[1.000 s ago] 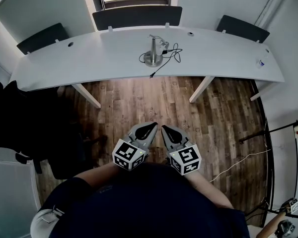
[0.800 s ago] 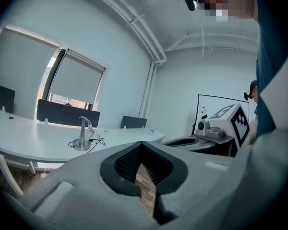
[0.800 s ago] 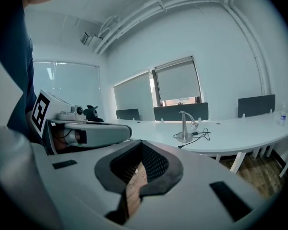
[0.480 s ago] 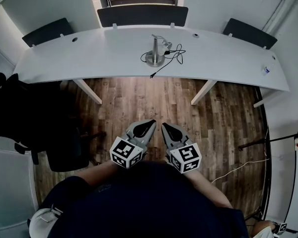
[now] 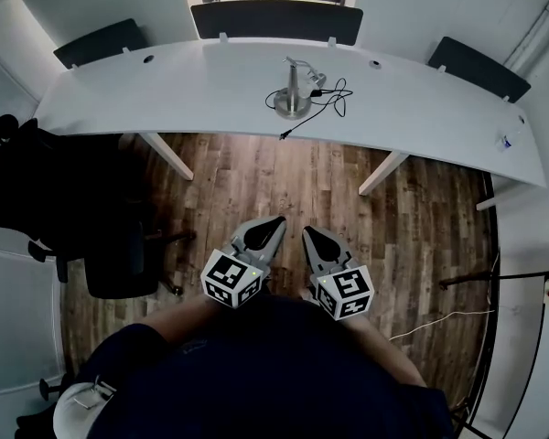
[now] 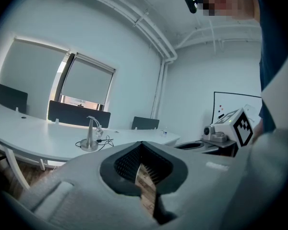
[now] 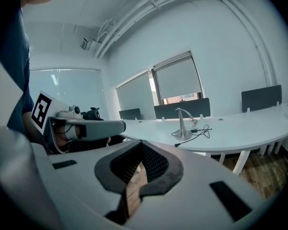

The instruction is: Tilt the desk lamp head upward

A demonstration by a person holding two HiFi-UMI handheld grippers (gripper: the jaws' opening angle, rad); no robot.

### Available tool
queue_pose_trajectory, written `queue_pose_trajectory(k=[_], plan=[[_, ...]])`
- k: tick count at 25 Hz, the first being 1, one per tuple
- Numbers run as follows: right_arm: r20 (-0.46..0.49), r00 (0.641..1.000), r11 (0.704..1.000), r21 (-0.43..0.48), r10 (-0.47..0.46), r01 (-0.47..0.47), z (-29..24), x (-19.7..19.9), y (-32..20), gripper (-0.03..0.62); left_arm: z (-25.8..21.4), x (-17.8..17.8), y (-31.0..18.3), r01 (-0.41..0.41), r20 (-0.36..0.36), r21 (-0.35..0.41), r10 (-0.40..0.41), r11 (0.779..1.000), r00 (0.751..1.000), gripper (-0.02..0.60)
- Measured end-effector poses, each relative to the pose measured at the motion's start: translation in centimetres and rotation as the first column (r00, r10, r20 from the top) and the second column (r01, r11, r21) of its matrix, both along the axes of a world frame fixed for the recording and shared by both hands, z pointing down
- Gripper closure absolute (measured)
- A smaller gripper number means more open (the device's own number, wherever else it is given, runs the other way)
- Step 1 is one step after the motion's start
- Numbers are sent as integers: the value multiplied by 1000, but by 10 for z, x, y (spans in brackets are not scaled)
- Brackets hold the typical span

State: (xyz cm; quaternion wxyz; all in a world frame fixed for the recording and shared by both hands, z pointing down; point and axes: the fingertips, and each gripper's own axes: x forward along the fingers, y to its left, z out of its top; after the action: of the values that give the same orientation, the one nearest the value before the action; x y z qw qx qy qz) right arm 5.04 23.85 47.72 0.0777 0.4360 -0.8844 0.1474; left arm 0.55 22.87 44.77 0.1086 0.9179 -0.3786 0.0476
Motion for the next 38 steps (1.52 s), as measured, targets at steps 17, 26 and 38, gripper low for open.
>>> queue_pose_trajectory(k=[17, 26, 38], plan=[[-48, 988, 989, -1, 147, -147, -3, -11, -199, 583, -9, -35, -201, -45, -57, 22, 46, 999, 997, 580], [-94, 978, 982, 6, 186, -187, -13, -50, -292, 583, -7, -59, -304, -127, -57, 6, 128, 992, 990, 581], [-109, 981, 986, -8, 163, -165, -5, -31, -358, 583, 9, -40, -369, -109, -21, -27, 108, 994, 994, 580]])
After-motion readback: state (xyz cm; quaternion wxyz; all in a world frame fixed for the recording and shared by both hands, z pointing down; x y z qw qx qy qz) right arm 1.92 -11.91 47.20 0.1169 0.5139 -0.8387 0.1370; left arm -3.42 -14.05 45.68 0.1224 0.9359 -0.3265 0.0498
